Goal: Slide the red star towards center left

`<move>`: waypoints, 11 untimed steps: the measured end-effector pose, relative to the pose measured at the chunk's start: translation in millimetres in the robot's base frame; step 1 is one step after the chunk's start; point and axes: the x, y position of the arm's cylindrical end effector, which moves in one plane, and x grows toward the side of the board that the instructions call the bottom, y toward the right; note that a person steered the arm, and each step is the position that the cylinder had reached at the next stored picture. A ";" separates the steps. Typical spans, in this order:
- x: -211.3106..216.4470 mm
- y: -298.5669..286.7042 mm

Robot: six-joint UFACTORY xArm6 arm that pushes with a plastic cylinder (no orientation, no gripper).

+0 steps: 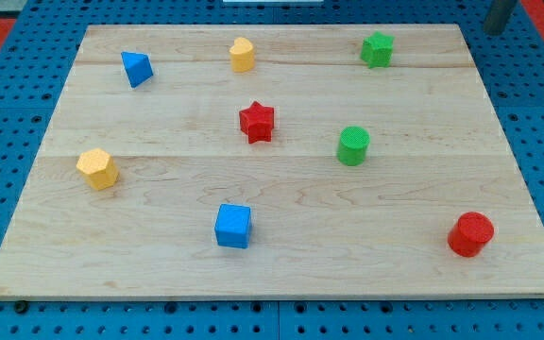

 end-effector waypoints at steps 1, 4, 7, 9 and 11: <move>13.4 0.0; 96.6 -0.1; 157.1 -68.8; 154.4 -173.6; 171.5 -307.1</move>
